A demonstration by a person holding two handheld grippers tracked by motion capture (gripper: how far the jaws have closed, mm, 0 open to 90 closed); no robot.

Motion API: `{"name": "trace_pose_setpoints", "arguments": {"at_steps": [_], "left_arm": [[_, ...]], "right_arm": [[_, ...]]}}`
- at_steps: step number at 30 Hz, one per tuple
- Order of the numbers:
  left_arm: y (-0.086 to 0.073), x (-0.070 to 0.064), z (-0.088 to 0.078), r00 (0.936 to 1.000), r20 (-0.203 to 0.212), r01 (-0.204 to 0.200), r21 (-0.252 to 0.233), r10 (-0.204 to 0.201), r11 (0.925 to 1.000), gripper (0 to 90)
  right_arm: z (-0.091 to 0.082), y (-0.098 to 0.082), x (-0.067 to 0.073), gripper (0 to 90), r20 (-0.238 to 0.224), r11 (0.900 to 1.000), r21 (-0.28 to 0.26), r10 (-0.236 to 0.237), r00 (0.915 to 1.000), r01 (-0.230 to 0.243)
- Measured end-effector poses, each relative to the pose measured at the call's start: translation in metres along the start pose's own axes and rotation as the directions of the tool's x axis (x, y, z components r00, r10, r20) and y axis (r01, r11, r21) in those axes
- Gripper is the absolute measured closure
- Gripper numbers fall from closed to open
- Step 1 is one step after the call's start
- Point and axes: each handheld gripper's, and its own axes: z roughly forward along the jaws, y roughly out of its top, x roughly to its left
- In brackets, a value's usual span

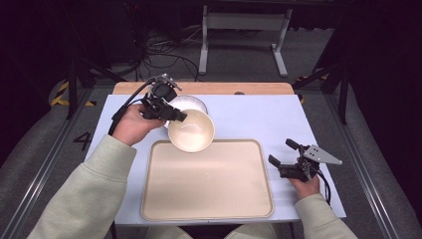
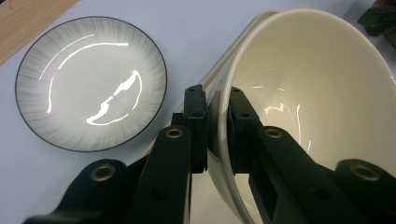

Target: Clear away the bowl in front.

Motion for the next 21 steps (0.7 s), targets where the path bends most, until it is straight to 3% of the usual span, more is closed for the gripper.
{"name": "trace_pose_setpoints", "arguments": {"at_steps": [10, 21], "left_arm": [[0.000, -0.015, -0.001, 0.9975, 0.020, -0.069, 0.009, 0.068, 0.9976, 81.9], [-0.002, -0.031, 0.012, 0.9905, 0.052, -0.129, 0.036, 0.127, 0.9910, 82.0]], "right_arm": [[0.000, 0.000, 0.000, 1.7, 0.000, 1.000, 0.001, 0.000, 1.0000, 0.000], [0.001, 0.000, 0.001, 1.9, -0.007, 1.000, 0.009, -0.006, 1.0000, 0.006]]}}
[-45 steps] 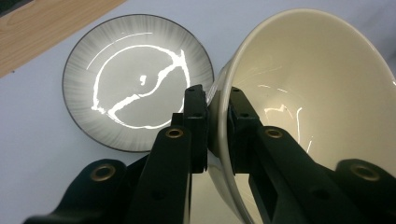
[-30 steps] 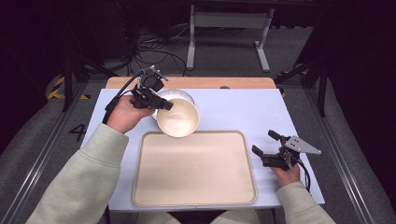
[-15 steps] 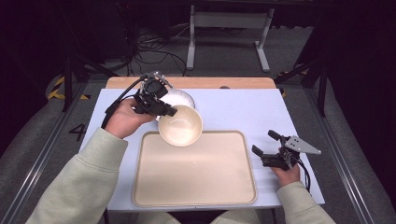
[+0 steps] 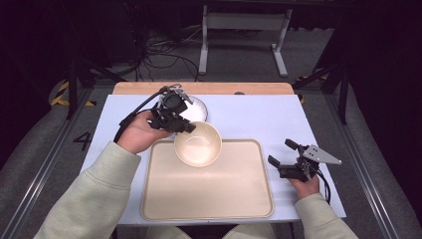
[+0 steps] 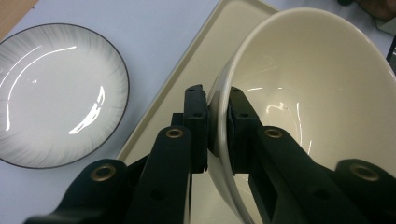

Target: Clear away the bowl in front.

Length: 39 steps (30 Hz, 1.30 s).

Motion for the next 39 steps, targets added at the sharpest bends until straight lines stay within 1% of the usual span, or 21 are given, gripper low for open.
{"name": "trace_pose_setpoints", "arguments": {"at_steps": [7, 12, 13, 15, 17, 21, 24, 25, 27, 33, 35, 39], "left_arm": [[-0.001, -0.008, 0.009, 0.9997, 0.017, -0.017, 0.013, 0.017, 0.9998, 82.1], [-0.003, -0.013, 0.014, 0.9987, 0.026, -0.043, 0.028, 0.043, 0.9987, 82.2], [-0.003, -0.014, 0.014, 0.9989, 0.028, -0.039, 0.030, 0.038, 0.9988, 82.1], [-0.004, -0.016, 0.016, 0.9984, 0.032, -0.047, 0.033, 0.046, 0.9983, 82.2], [-0.004, -0.017, 0.017, 0.9984, 0.034, -0.047, 0.038, 0.045, 0.9982, 82.2], [-0.005, -0.020, 0.025, 0.9969, 0.043, -0.069, 0.052, 0.066, 0.9963, 82.2], [-0.005, -0.021, 0.030, 0.9954, 0.057, -0.080, 0.058, 0.077, 0.9951, 82.2], [-0.005, -0.021, 0.031, 0.9956, 0.059, -0.077, 0.062, 0.073, 0.9951, 82.2], [-0.005, -0.022, 0.035, 0.9950, 0.058, -0.085, 0.068, 0.081, 0.9941, 82.2], [-0.006, -0.023, 0.048, 0.9946, 0.070, -0.083, 0.085, 0.077, 0.9929, 82.2], [-0.006, -0.024, 0.053, 0.9942, 0.071, -0.088, 0.092, 0.081, 0.9919, 82.3], [-0.007, -0.025, 0.058, 0.9939, 0.077, -0.086, 0.102, 0.079, 0.9910, 82.3]], "right_arm": [[0.000, 0.000, 0.000, 2.0, -0.003, 1.000, 0.001, 0.000, 1.0000, 0.000], [0.000, 0.000, 0.000, 2.1, -0.005, 1.000, 0.003, 0.002, 1.0000, -0.002], [0.000, 0.000, 0.000, 2.1, -0.007, 1.000, 0.003, 0.003, 1.0000, -0.003], [0.000, 0.000, 0.000, 2.1, -0.007, 1.000, 0.003, 0.002, 1.0000, -0.002], [0.000, 0.000, 0.000, 2.1, -0.007, 1.000, 0.003, 0.002, 1.0000, -0.002], [0.000, 0.000, 0.000, 2.1, -0.008, 1.000, -0.001, 0.005, 1.0000, -0.005], [0.000, 0.000, 0.000, 2.0, -0.009, 1.000, -0.002, 0.009, 0.9999, -0.009], [0.000, 0.000, 0.000, 2.1, -0.009, 1.000, -0.002, 0.008, 0.9999, -0.008], [0.000, 0.000, 0.000, 2.0, -0.009, 1.000, -0.002, 0.008, 0.9999, -0.008], [0.000, 0.000, 0.000, 2.1, -0.011, 1.000, -0.003, 0.010, 0.9999, -0.010], [0.000, 0.000, 0.000, 2.0, -0.012, 1.000, -0.003, 0.010, 0.9999, -0.010], [0.000, 0.000, 0.000, 2.0, -0.013, 1.000, -0.003, 0.010, 0.9999, -0.010]]}}
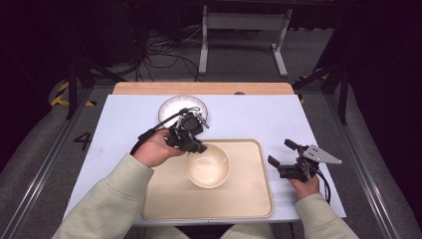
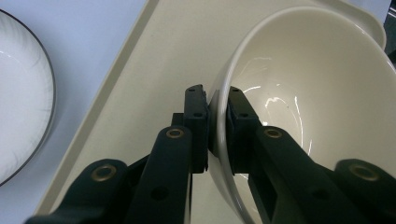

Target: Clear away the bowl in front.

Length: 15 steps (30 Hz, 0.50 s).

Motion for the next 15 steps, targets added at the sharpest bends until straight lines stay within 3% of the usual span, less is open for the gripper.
{"name": "trace_pose_setpoints", "arguments": {"at_steps": [15], "left_arm": [[-0.001, 0.002, 0.026, 0.9999, 0.012, 0.000, 0.042, -0.001, 0.9991, 82.4]], "right_arm": [[0.000, 0.000, 0.000, 2.0, -0.002, 1.000, -0.001, 0.002, 1.0000, -0.002]]}}
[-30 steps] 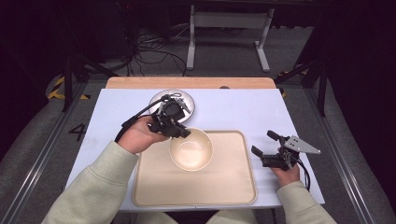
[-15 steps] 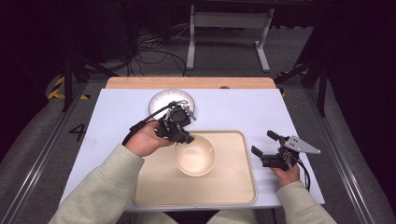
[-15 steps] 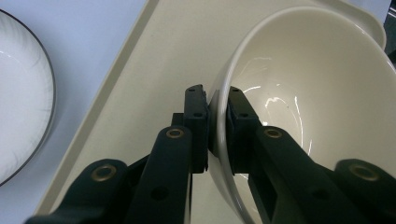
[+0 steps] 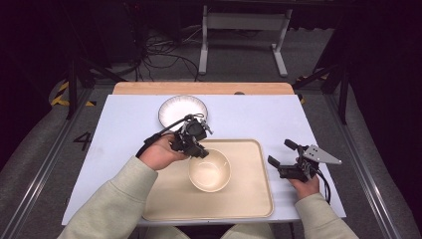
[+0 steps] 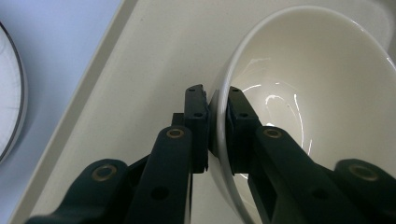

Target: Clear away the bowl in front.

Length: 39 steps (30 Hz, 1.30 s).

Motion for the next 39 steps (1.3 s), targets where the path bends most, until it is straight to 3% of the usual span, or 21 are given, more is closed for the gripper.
{"name": "trace_pose_setpoints", "arguments": {"at_steps": [12, 30, 33, 39], "left_arm": [[0.001, 0.002, 0.018, 0.9999, -0.015, 0.004, 0.033, -0.004, 0.9995, 82.4], [0.002, 0.002, 0.026, 0.9994, -0.031, -0.013, 0.047, 0.014, 0.9988, 82.1], [0.001, 0.004, 0.026, 0.9997, -0.020, -0.011, 0.046, 0.012, 0.9989, 81.7], [-0.001, 0.012, 0.027, 0.9995, 0.006, 0.032, 0.052, -0.032, 0.9981, 77.4]], "right_arm": [[0.000, 0.000, 0.000, 2.0, -0.002, 1.000, 0.000, 0.001, 1.0000, -0.001], [0.000, 0.000, 0.000, 2.0, -0.001, 1.000, 0.000, 0.000, 1.0000, 0.000], [0.000, 0.000, 0.000, 2.0, -0.001, 1.000, 0.000, 0.000, 1.0000, 0.000], [0.000, 0.000, 0.000, 2.0, 0.000, 1.000, -0.001, 0.000, 1.0000, 0.000]]}}
